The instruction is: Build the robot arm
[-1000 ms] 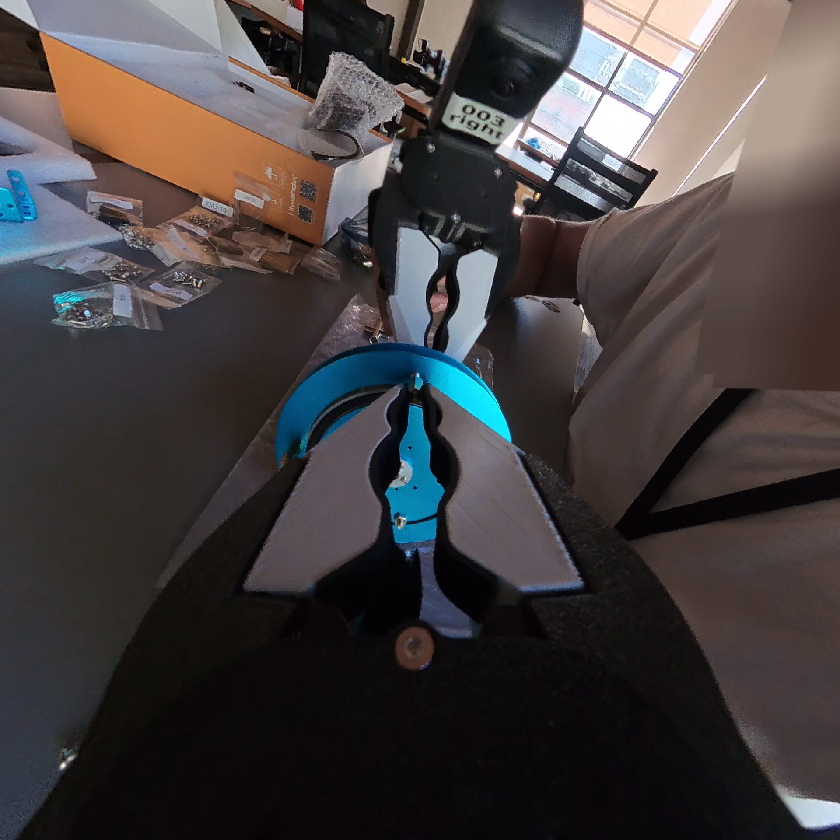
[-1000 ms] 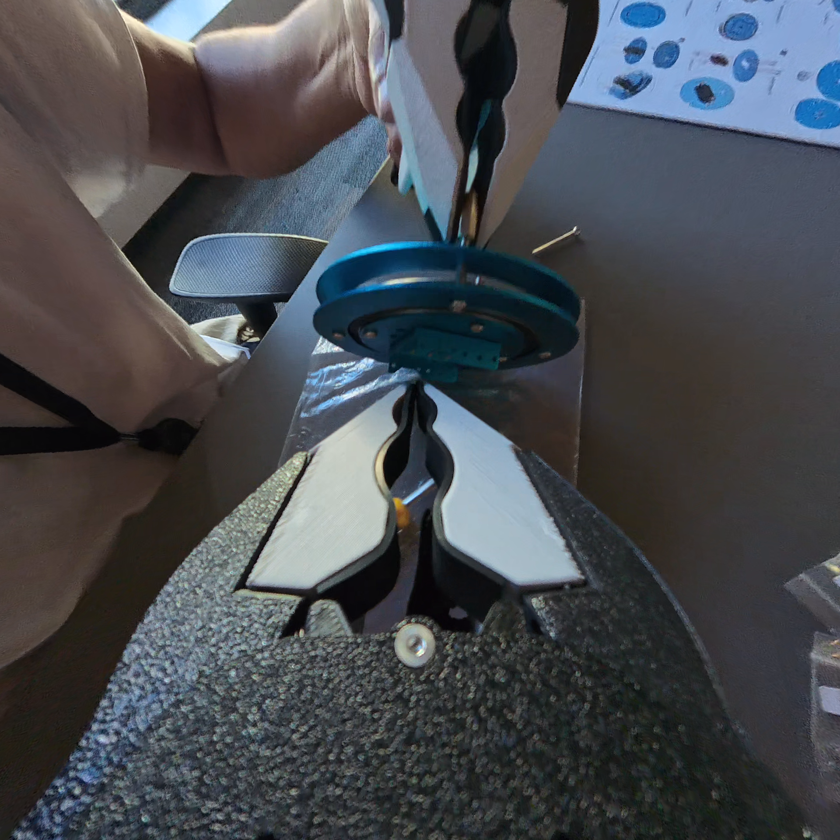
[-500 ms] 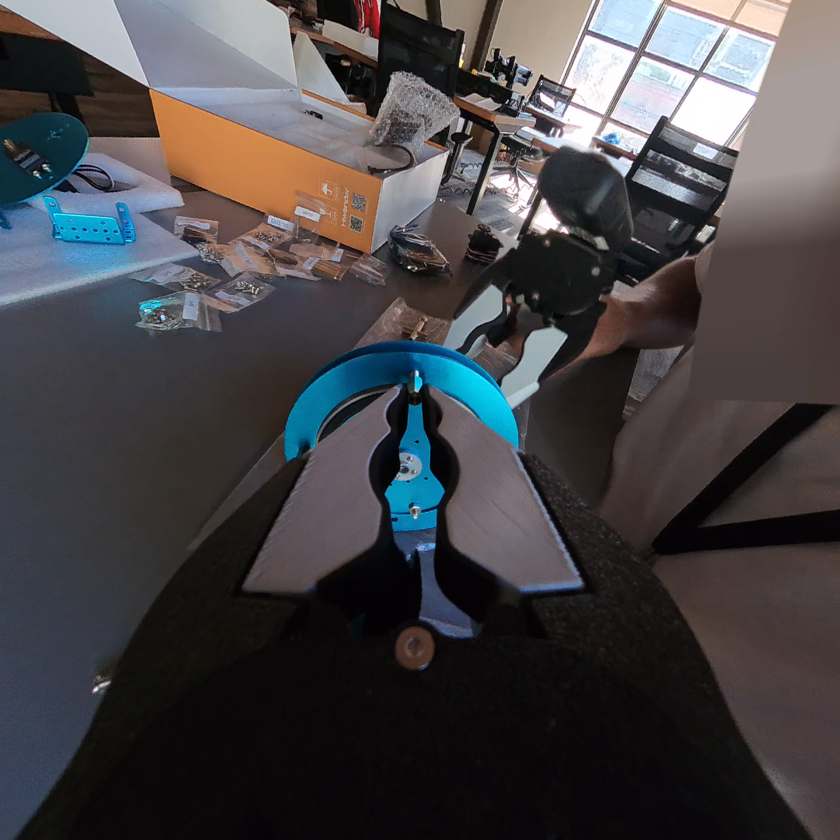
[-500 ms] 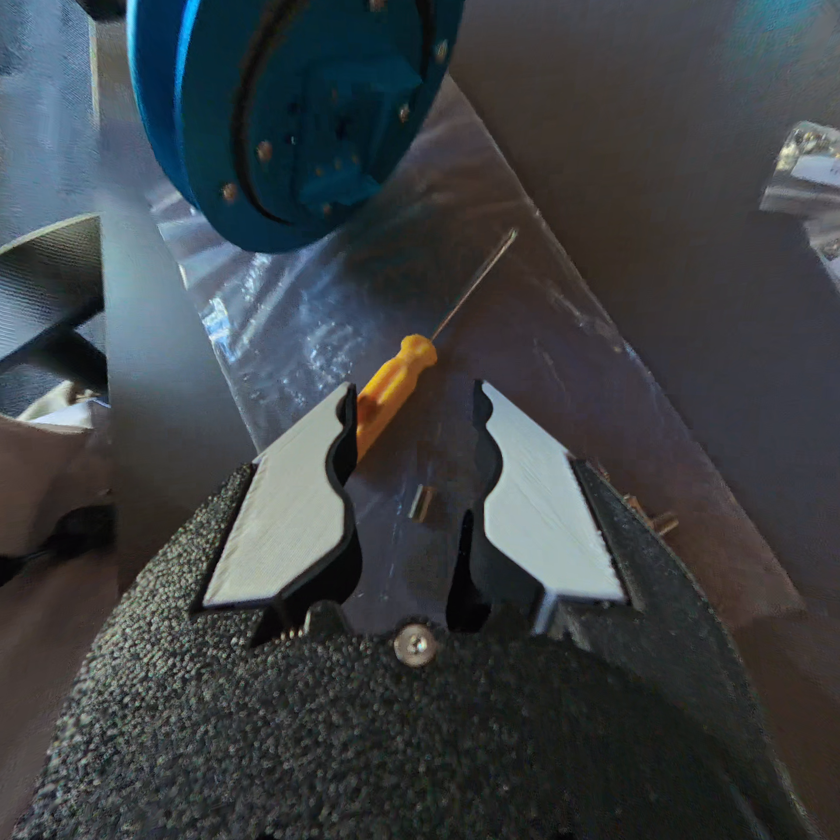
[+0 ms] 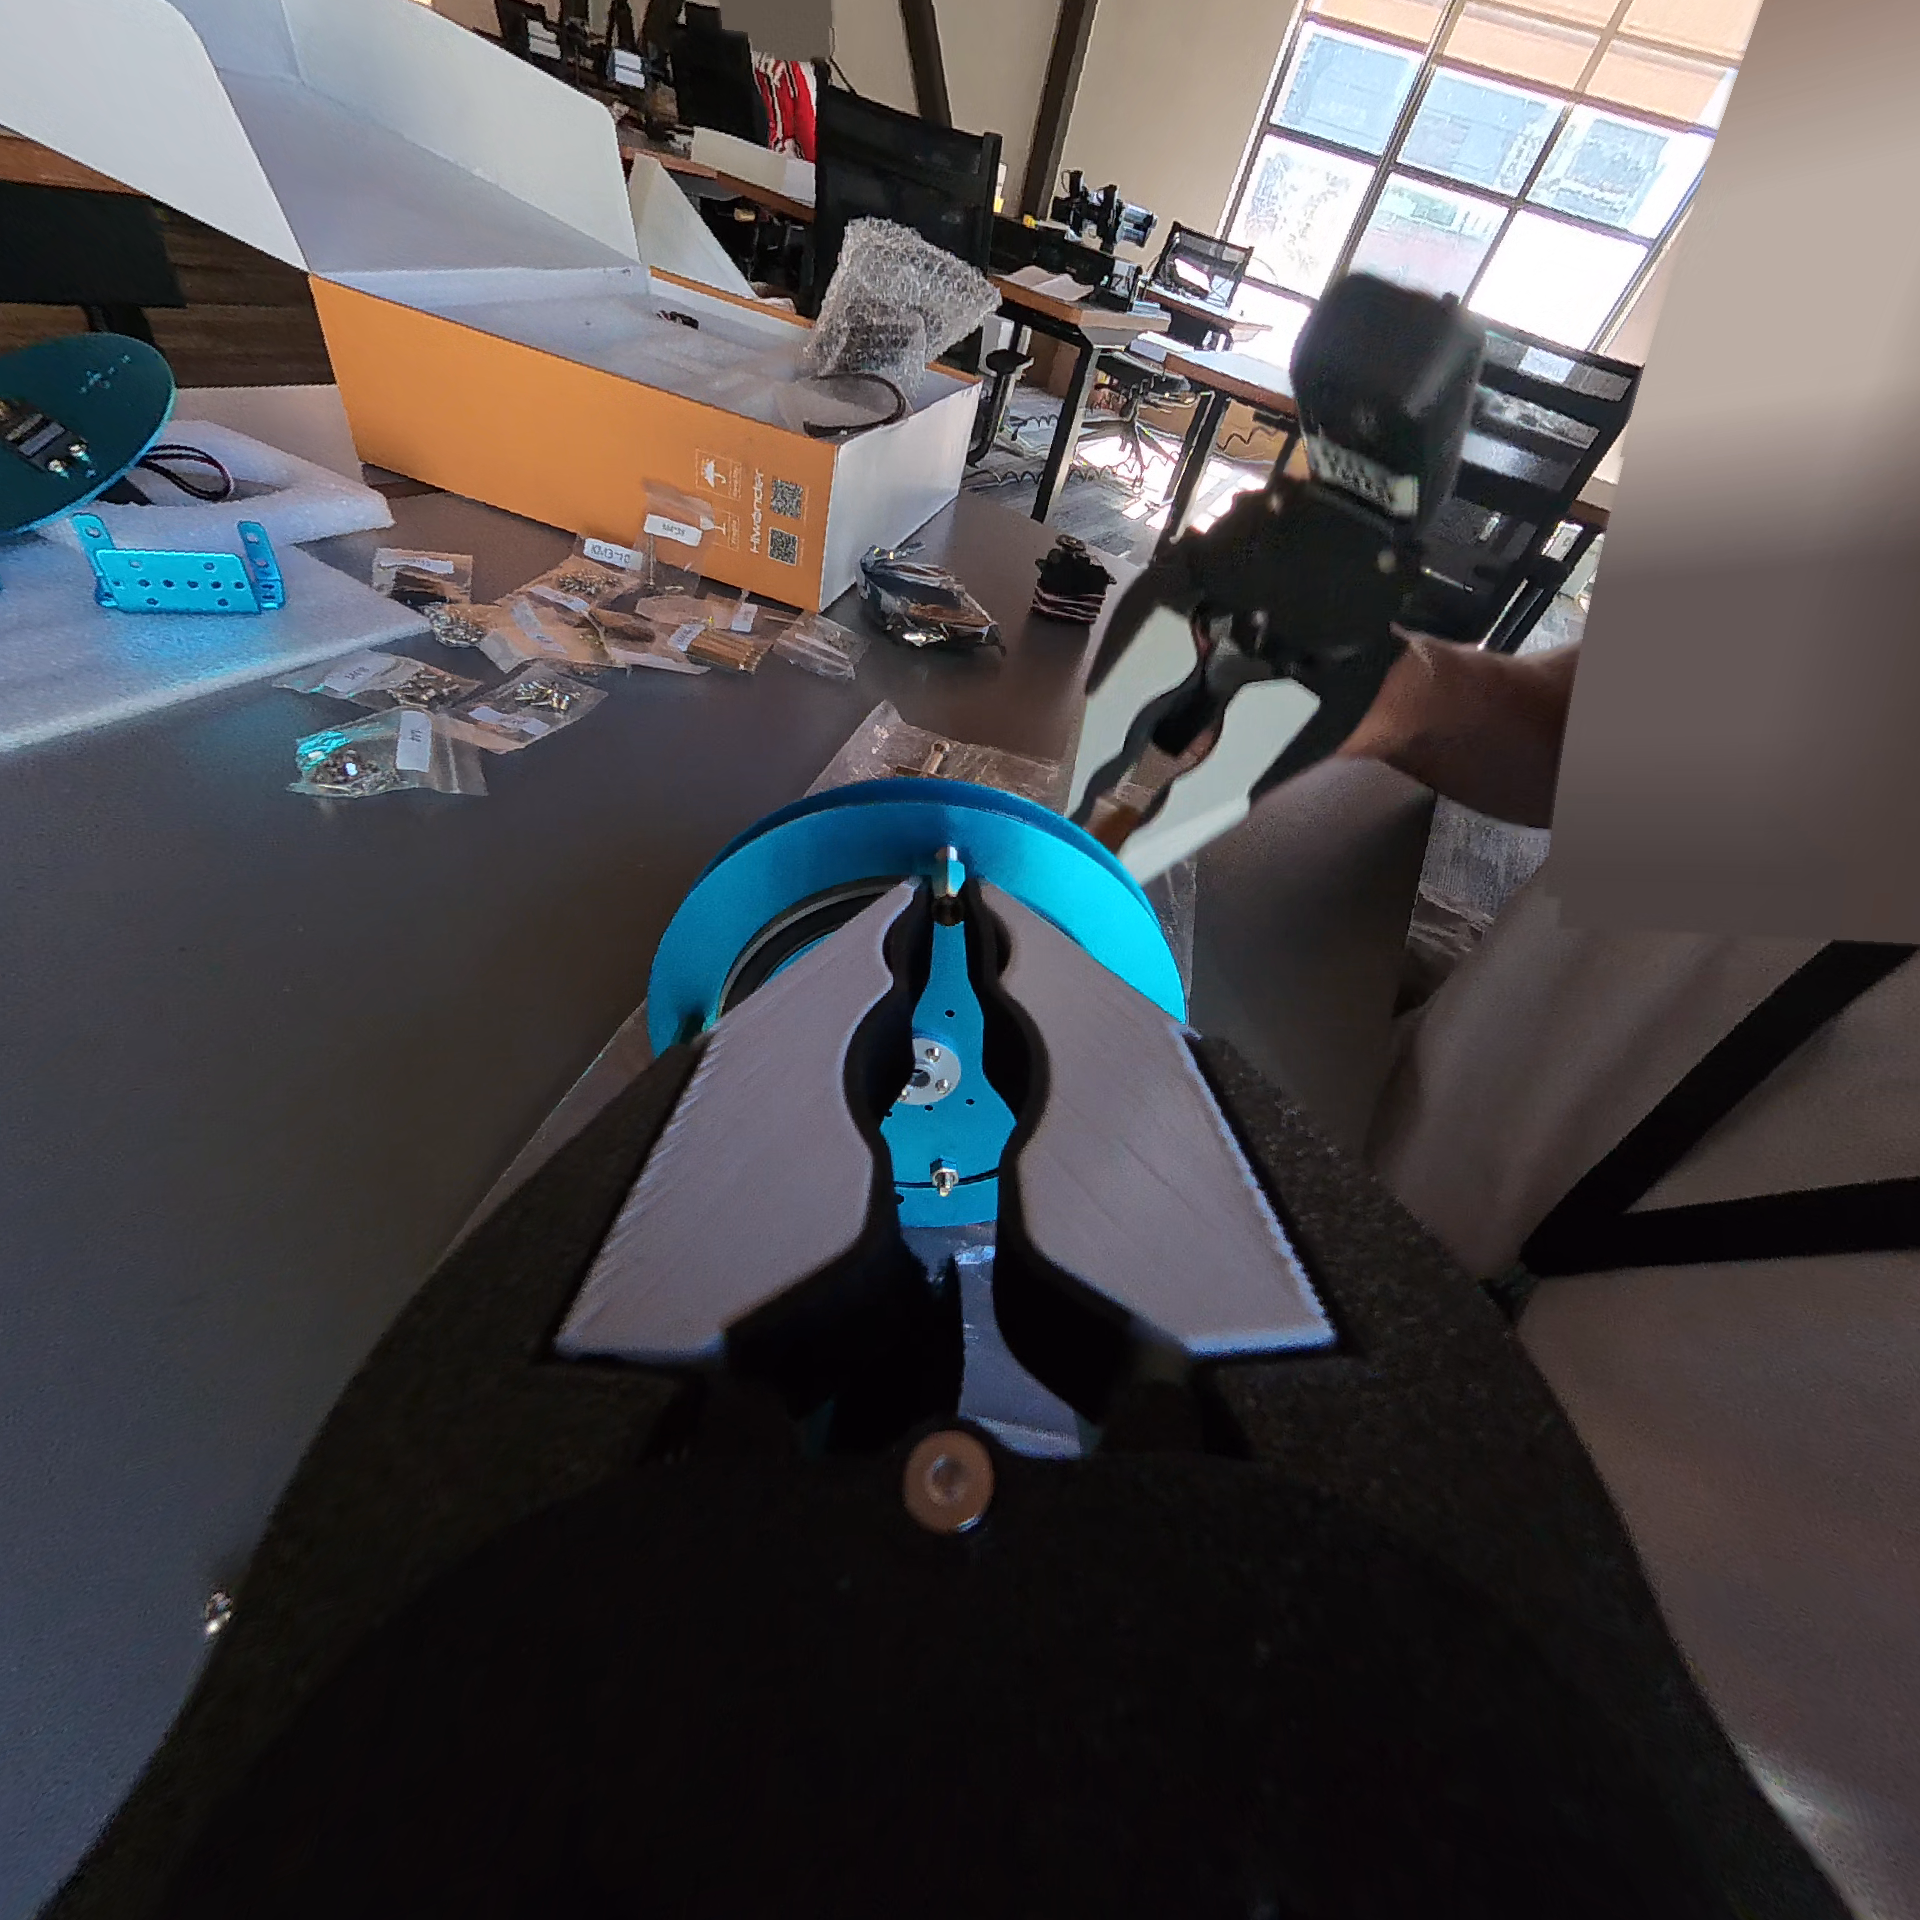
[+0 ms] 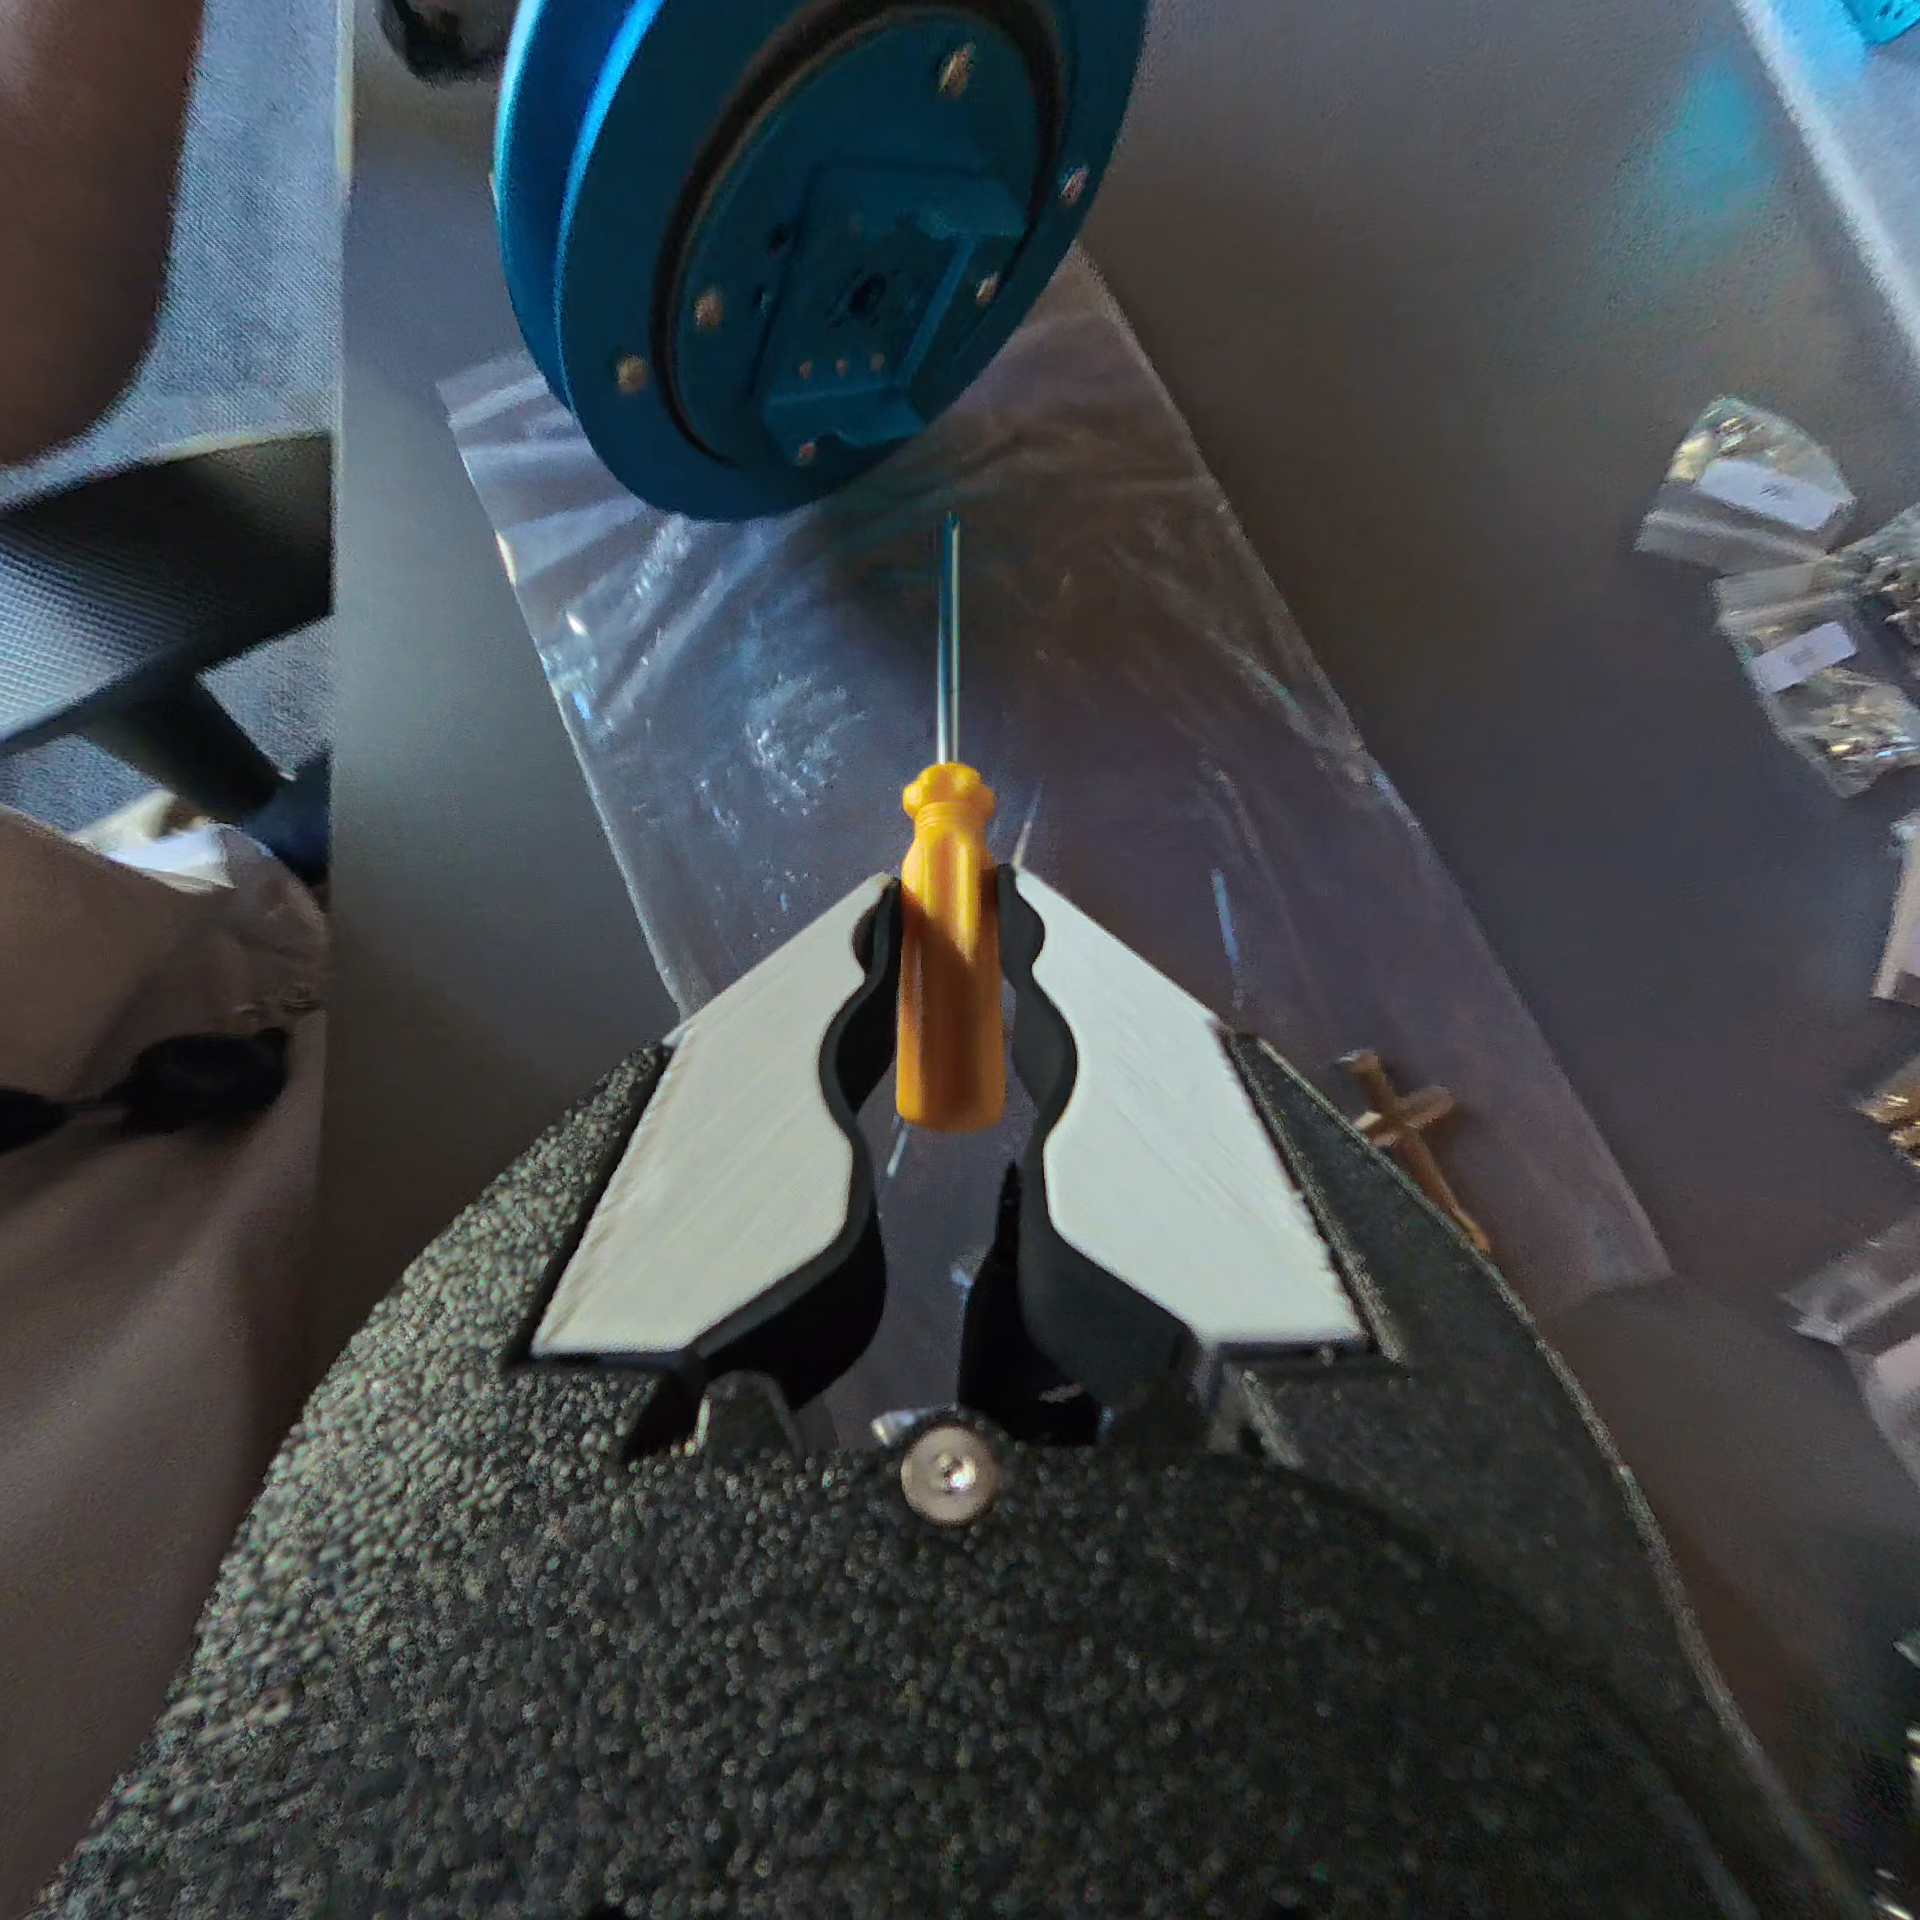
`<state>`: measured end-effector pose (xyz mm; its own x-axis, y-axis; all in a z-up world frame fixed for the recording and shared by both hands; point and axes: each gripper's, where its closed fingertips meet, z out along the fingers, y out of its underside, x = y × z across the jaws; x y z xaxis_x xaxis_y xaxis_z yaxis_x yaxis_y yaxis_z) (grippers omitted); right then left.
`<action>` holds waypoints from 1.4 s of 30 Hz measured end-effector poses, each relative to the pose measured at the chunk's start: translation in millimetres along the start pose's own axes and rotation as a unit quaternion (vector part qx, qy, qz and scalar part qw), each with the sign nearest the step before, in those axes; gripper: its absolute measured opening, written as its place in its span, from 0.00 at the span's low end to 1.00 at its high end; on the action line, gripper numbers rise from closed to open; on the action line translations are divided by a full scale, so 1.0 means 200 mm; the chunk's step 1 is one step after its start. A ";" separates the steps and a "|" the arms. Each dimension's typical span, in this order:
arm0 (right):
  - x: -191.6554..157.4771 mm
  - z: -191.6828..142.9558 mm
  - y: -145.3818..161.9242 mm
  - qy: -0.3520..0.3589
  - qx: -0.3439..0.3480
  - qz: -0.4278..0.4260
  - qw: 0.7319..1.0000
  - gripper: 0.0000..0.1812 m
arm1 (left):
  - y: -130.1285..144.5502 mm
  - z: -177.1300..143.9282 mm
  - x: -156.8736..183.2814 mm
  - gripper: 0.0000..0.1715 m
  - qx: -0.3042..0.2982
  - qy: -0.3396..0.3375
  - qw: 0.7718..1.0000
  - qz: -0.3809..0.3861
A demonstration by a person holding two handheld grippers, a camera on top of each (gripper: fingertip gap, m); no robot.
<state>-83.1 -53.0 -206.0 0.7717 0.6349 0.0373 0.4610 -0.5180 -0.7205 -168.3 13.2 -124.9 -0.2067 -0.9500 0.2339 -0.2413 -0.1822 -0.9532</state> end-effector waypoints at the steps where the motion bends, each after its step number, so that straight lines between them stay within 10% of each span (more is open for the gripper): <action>1: 0.03 -0.06 -0.03 -0.009 0.015 0.003 1.000 0.09 | 0.00 0.00 0.01 0.02 -0.002 0.005 1.000 0.005; 11: 0.14 -0.26 -0.31 0.133 0.095 -0.382 0.910 0.09 | 0.00 0.01 0.04 0.02 0.017 0.090 0.990 -0.106; 42: 0.11 -0.22 -0.30 0.142 0.123 -0.393 0.900 0.10 | 0.00 -0.01 0.02 0.02 0.018 0.108 0.981 -0.159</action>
<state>-74.4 -33.4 -131.2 0.3470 0.5596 0.7526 0.8296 0.1911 -0.5246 -170.5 10.3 -123.9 -0.3229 -0.7690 0.5517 -0.2938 -0.4727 -0.8308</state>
